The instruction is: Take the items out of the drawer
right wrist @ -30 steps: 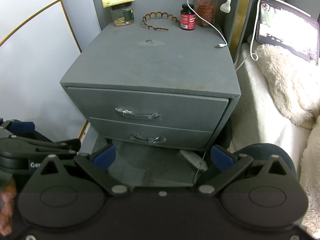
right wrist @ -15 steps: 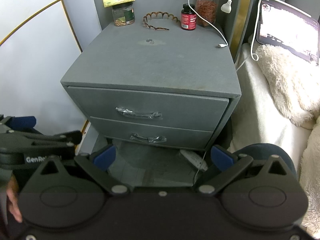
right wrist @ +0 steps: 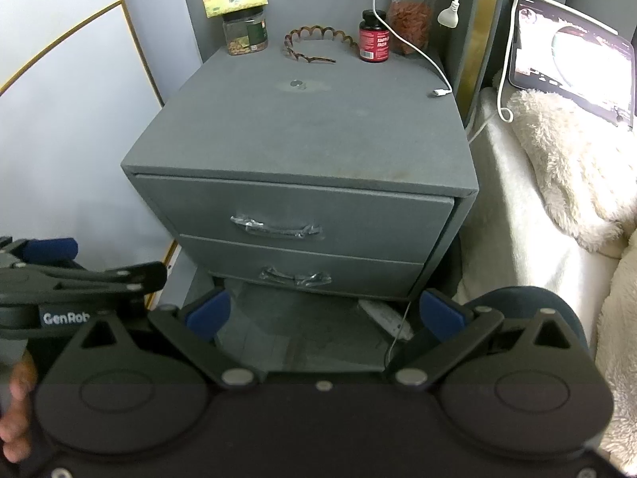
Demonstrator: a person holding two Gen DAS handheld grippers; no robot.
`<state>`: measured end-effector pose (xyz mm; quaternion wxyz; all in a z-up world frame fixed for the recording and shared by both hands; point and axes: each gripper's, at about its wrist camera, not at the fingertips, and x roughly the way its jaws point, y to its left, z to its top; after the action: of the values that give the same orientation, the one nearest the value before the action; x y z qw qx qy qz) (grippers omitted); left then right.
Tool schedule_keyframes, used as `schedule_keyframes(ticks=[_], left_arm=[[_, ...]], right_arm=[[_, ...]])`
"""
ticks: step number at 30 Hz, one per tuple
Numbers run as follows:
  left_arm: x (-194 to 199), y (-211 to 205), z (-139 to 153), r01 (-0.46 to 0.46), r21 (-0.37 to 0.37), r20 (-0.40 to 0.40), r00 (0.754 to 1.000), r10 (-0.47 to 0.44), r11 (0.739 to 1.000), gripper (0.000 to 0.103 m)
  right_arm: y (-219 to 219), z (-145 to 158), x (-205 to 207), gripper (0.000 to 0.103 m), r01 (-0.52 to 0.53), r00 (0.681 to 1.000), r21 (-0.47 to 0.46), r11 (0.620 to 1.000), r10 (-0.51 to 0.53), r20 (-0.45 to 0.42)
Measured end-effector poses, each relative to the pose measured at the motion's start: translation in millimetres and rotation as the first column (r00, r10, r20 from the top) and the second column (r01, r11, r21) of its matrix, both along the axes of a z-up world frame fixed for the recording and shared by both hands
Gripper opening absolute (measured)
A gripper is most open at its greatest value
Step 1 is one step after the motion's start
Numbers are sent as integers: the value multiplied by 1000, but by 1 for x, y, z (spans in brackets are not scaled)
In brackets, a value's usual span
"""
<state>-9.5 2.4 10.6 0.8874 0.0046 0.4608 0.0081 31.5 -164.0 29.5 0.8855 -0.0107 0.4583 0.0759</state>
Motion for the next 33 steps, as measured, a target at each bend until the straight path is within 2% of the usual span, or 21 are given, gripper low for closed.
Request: schedule_keyframes(ticks=[33], left_arm=[[3, -1, -2, -2, 17, -14, 1000, 2, 1000, 103]], right_arm=[[1, -1, 1, 103, -4, 1000, -3, 1000, 4, -3]])
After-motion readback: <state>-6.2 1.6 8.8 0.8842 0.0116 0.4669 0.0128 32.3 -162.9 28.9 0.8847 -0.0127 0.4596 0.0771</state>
